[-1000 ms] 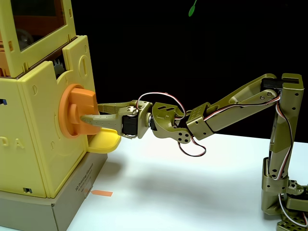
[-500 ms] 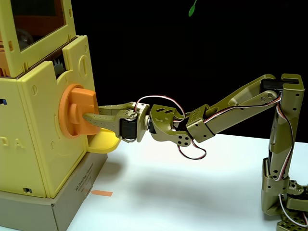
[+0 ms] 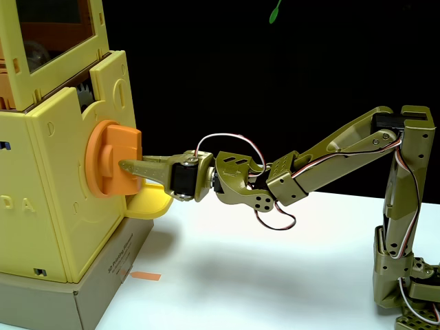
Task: Turn the button of vending machine.
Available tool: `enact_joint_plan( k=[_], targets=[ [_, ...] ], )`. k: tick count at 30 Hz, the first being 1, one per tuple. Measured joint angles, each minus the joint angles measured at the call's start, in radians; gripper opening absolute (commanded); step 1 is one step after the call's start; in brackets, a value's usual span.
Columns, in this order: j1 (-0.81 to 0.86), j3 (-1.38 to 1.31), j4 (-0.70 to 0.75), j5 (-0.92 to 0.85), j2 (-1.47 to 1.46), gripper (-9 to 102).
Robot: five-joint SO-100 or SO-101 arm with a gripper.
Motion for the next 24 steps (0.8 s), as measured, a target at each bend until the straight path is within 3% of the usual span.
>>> enact_joint_plan(
  k=[7, 14, 24],
  targets=[
    [-0.009, 0.003, 0.051, 0.565, 0.054, -1],
    [-0.009, 0.005, 0.184, 1.355, 0.114, -1],
    [0.006, 0.011, 0.219, 2.43, 0.14, -1]
  ],
)
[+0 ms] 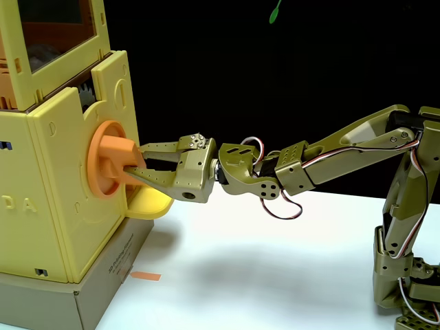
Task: Turn the button of vending machine.
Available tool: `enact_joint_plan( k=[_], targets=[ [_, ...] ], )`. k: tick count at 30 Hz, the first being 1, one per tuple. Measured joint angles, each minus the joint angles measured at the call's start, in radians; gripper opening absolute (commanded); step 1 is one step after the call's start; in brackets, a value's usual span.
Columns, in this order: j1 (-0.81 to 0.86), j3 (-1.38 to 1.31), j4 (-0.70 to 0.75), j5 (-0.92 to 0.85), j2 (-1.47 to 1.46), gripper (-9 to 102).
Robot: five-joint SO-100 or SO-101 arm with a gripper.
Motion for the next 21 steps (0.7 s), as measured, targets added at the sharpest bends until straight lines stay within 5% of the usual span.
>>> enact_joint_plan(
  k=[5, 15, 21],
  targets=[
    [0.009, 0.003, 0.0, 0.268, 0.009, -1],
    [0.008, 0.02, 0.0, 0.249, 0.018, 10],
    [-0.011, 0.054, -0.011, 0.302, 0.044, 30]
  ],
)
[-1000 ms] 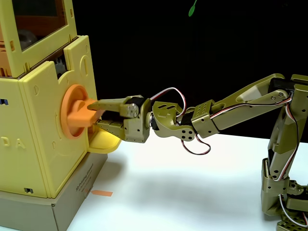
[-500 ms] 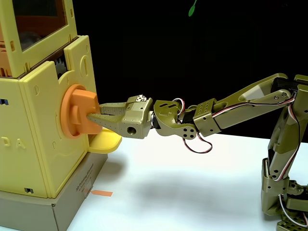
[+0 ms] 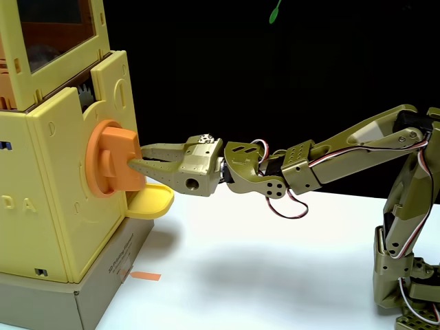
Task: Turn the button of vending machine.
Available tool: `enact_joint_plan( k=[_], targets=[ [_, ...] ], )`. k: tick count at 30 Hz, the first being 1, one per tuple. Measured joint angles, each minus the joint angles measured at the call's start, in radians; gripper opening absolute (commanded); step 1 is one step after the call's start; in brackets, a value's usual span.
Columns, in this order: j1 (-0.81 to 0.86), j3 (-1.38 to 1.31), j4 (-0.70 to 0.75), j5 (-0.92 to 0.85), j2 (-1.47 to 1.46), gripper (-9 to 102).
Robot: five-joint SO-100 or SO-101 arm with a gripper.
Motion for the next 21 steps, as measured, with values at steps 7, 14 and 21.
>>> enact_joint_plan(
  k=[7, 14, 21],
  targets=[
    [-0.029, 0.087, -0.037, 0.021, 0.078, 28],
    [-0.031, 0.242, 0.176, -0.463, 0.359, 31],
    [-0.021, 0.281, 0.696, -1.477, 0.701, 49]
  ],
)
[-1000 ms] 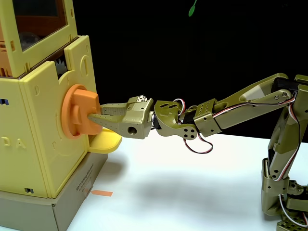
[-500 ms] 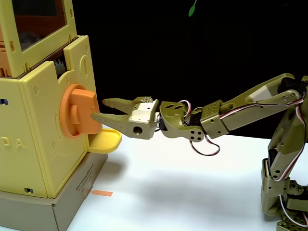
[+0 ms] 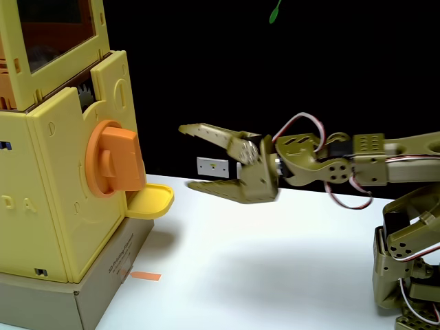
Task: Turn the button of vending machine.
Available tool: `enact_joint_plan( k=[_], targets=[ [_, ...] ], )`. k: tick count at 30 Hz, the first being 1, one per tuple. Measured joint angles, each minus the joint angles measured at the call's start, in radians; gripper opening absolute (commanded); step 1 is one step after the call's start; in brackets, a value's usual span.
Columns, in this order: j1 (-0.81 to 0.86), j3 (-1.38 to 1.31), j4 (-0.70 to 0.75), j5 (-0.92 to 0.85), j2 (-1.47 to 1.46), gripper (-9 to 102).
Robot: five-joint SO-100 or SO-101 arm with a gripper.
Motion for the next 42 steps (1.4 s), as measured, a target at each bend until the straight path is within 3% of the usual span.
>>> enact_joint_plan(
  k=[3, 7, 10, 14, 19, 27, 42],
  targets=[
    [0.021, 0.003, 0.121, -0.436, 0.041, 47],
    [0.051, 0.003, 0.118, -0.885, -0.008, 47],
    [0.071, 0.003, 0.038, -1.077, -0.086, 47],
    [0.077, 0.003, -0.175, -1.249, -0.236, 45],
    [0.08, -0.031, -0.437, -1.35, -0.394, 44],
    [0.087, -0.12, -0.706, -1.416, -0.568, 39],
    [0.087, -0.291, -0.833, -1.474, -0.799, 33]
  ],
)
